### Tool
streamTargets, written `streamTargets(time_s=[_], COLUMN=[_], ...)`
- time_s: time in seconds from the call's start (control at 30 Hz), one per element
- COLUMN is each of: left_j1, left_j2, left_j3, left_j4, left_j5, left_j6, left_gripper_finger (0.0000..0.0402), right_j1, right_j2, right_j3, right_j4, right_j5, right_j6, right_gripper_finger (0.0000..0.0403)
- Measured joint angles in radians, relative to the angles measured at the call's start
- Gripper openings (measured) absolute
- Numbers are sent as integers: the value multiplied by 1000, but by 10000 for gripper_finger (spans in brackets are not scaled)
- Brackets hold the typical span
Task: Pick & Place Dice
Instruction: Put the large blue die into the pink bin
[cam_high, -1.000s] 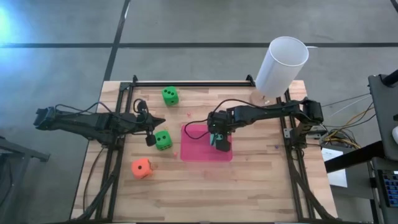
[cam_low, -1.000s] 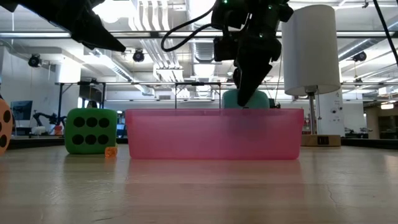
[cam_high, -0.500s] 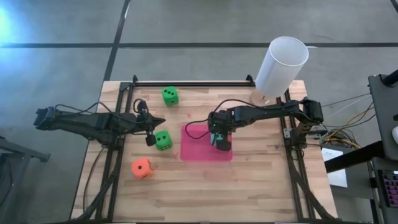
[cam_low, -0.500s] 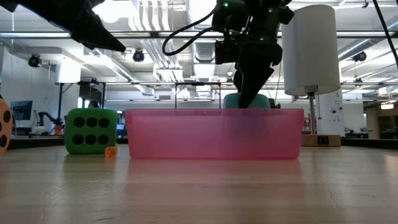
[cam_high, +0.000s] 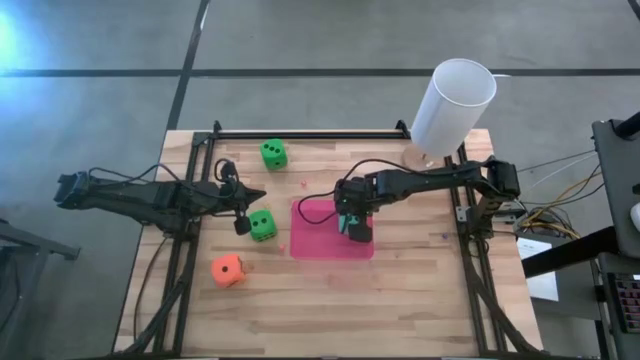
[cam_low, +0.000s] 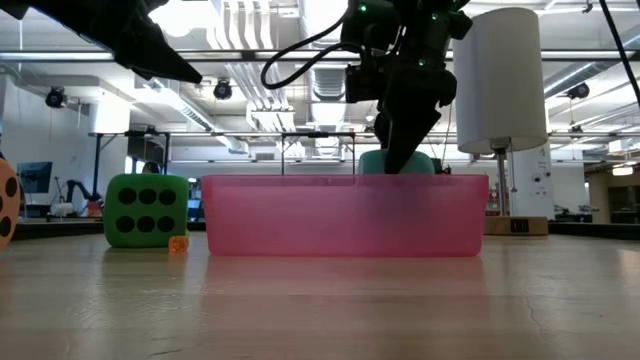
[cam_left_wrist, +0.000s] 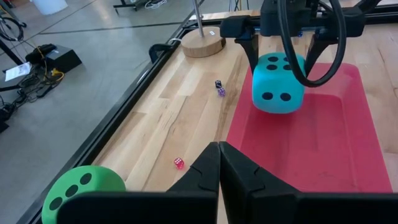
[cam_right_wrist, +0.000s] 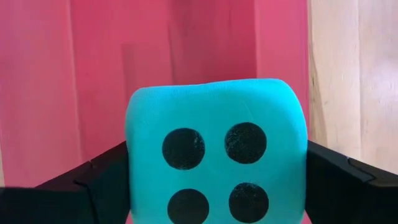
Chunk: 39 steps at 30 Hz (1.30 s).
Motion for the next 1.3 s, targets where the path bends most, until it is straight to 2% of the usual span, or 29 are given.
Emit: streamTargets(time_s=[0.13,1.3], left_j1=[0,0], left_j2=[0,0], left_j3=[0,0], left_j4=[0,0], left_j5=[0,0], left_j6=[0,0], left_gripper_finger=[8,8], right_j1=[0,-4], right_j2=[0,-1], right_j3=[0,0], right_j4=[0,7], right_j5=[4,8], right_j6=[1,1], right_gripper_finger=[391,400])
